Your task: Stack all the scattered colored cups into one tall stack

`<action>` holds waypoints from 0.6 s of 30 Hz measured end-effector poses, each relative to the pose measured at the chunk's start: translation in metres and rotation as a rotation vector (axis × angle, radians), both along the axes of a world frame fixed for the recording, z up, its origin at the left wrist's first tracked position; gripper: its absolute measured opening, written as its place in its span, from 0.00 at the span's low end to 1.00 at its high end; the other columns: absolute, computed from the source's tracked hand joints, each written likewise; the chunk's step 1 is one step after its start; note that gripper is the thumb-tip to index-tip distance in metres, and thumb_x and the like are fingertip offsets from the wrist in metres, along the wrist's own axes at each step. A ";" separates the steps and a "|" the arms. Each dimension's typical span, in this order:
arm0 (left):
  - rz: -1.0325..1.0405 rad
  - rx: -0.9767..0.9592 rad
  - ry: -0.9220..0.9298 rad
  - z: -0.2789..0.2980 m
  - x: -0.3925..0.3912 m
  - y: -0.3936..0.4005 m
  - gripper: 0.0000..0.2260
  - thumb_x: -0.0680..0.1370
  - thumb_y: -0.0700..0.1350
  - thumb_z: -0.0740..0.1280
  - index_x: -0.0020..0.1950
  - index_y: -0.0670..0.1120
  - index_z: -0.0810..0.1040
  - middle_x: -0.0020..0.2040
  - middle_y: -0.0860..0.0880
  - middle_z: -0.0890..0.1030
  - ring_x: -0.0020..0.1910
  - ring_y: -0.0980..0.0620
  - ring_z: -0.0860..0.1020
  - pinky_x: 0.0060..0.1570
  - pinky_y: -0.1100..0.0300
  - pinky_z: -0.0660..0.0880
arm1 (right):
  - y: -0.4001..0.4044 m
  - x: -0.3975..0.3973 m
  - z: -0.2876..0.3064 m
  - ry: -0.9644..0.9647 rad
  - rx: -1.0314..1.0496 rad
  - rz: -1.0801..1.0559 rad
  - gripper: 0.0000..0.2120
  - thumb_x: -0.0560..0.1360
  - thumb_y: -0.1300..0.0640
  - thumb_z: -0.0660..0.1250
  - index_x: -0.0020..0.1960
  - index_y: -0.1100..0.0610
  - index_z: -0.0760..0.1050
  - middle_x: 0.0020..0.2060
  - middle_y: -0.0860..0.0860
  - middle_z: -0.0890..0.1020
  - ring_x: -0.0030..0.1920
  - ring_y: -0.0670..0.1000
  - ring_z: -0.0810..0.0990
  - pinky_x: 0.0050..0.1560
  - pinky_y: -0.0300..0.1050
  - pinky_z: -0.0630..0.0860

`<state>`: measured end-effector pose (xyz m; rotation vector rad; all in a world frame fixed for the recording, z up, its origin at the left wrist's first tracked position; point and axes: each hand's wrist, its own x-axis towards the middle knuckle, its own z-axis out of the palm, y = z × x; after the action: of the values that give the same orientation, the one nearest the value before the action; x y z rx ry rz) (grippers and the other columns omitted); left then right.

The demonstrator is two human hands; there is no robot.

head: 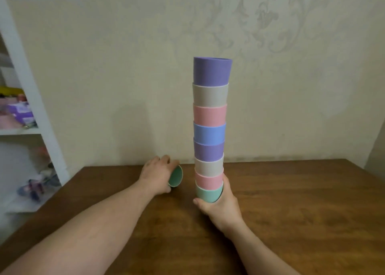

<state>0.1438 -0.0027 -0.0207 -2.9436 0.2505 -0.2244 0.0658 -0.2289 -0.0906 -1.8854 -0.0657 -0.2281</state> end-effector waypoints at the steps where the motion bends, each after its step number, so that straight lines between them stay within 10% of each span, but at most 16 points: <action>1: 0.024 -0.127 -0.002 0.005 -0.008 0.003 0.44 0.71 0.54 0.81 0.84 0.56 0.65 0.74 0.46 0.75 0.71 0.40 0.77 0.68 0.46 0.77 | 0.001 -0.001 0.001 0.009 -0.005 -0.002 0.48 0.64 0.47 0.86 0.75 0.32 0.63 0.58 0.34 0.82 0.56 0.37 0.82 0.62 0.43 0.80; 10: 0.048 -1.284 -0.345 0.155 -0.085 0.026 0.35 0.72 0.56 0.83 0.76 0.52 0.74 0.62 0.53 0.81 0.63 0.48 0.81 0.60 0.56 0.75 | 0.014 -0.020 0.012 0.058 -0.031 -0.055 0.51 0.64 0.48 0.86 0.79 0.38 0.62 0.58 0.41 0.82 0.58 0.50 0.83 0.63 0.48 0.79; 18: -0.327 -1.590 -0.646 0.313 -0.148 -0.030 0.34 0.72 0.61 0.76 0.73 0.50 0.67 0.62 0.53 0.82 0.56 0.53 0.82 0.63 0.49 0.81 | 0.023 -0.061 0.014 0.081 -0.041 -0.022 0.52 0.63 0.46 0.85 0.79 0.37 0.59 0.57 0.37 0.82 0.57 0.46 0.83 0.64 0.46 0.79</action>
<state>-0.0041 -0.0323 0.2920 -3.7921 0.6740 -2.2872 0.0049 -0.2057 -0.0770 -1.9352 0.0053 -0.1666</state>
